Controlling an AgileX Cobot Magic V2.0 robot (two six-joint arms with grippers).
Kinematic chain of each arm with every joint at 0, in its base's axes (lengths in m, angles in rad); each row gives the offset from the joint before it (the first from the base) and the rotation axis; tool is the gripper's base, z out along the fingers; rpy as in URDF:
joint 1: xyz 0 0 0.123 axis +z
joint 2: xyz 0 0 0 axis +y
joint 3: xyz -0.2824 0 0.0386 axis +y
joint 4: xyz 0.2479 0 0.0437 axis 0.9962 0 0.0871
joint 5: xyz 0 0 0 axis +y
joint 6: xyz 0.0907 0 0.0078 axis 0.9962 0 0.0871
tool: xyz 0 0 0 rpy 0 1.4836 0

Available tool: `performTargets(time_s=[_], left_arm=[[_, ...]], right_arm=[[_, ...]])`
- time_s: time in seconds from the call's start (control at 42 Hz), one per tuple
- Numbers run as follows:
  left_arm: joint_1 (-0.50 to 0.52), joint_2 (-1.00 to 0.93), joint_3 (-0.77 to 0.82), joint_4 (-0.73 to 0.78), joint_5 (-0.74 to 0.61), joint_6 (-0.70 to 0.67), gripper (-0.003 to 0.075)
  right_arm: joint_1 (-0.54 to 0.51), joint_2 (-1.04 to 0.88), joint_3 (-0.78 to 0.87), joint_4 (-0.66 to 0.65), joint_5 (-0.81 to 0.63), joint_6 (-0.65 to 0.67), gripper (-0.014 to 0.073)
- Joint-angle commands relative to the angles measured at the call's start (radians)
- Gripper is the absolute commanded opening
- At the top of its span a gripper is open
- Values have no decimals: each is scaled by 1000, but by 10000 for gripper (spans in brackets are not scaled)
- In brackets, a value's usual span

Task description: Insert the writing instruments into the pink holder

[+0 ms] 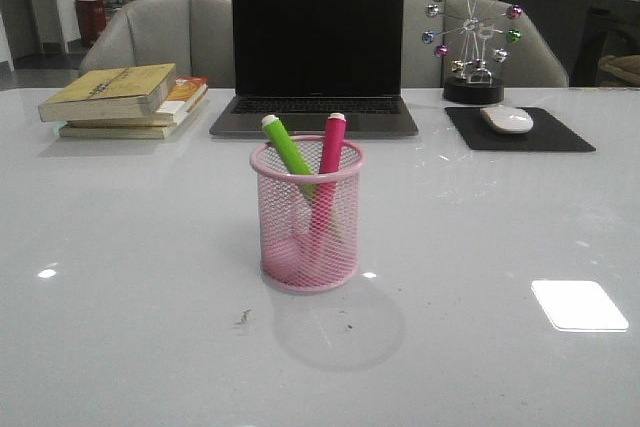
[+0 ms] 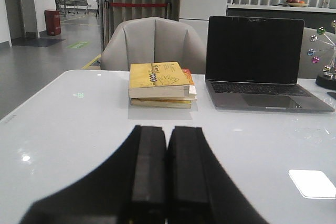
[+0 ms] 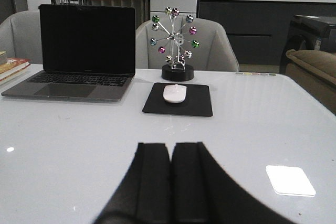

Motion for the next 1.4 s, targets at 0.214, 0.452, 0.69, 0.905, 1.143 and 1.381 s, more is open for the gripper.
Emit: performTargets(time_s=[0.214,0.452,0.69,0.905,1.143,1.381], left_arm=[[-7,-19,1,0,-86,-2,93],[-7,-19,1,0,-86,-2,93],[-7,-19,1,0,-86,-2,93],[-7,-19,1,0,-86,-2,93],[-7,-19,1,0,-86,-2,93],[-7,-19,1,0,-86,-2,93]], right_arm=[[-7,-23,-12,4,-125,7,57],[-7,-23,-12,-1,-135,44,57],[-7,-23,-12,-42,-138,83,57],[-7,-23,-12,-49,-139,72,57],[-7,-23,-12,-58,-132,70,57],[-7,-22,-12,-58,-132,70,57]])
